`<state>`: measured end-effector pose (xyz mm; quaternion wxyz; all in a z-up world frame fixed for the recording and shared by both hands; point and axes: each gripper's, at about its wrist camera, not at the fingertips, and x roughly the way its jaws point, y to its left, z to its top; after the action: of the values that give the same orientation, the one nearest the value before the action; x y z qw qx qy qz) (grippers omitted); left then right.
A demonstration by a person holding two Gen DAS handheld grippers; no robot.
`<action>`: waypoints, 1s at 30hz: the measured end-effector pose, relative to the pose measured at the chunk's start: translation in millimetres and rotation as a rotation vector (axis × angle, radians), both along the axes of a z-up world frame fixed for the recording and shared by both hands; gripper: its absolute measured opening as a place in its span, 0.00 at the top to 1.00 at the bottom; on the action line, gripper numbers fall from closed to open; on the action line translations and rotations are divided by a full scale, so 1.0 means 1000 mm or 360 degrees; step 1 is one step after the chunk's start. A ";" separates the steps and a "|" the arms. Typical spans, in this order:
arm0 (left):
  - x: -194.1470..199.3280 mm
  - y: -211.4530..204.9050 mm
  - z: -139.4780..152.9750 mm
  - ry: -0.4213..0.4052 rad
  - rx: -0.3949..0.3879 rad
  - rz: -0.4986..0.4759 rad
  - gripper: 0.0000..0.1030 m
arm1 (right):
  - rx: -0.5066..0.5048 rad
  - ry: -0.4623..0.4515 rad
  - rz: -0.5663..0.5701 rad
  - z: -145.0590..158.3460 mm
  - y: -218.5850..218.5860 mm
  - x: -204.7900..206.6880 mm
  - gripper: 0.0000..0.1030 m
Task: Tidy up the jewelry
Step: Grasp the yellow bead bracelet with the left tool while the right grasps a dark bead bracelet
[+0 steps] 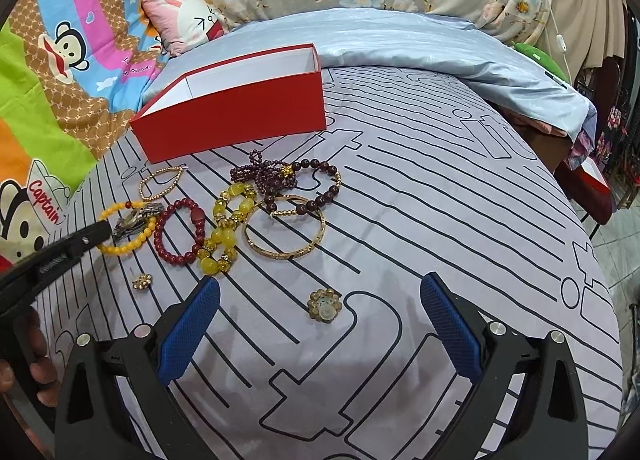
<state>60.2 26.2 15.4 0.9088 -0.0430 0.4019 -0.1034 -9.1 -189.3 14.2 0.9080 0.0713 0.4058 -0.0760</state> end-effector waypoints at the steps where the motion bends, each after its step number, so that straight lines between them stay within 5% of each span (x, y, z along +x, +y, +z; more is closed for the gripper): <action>1: -0.002 0.001 0.004 -0.0013 -0.0013 -0.0007 0.93 | 0.0000 0.0000 0.0001 0.000 0.001 0.000 0.07; 19: -0.027 -0.002 0.075 -0.0257 -0.0125 -0.0078 0.93 | -0.0014 -0.0048 0.0059 0.014 0.019 -0.008 0.07; 30: -0.015 -0.007 0.055 -0.0191 -0.0067 -0.0048 0.93 | -0.0004 -0.0080 0.0015 0.020 0.002 0.012 0.09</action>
<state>45.2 19.6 70.7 0.9284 -0.0498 0.3452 -0.1281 2.8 -187.4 34.6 0.9183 0.0700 0.3832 -0.0703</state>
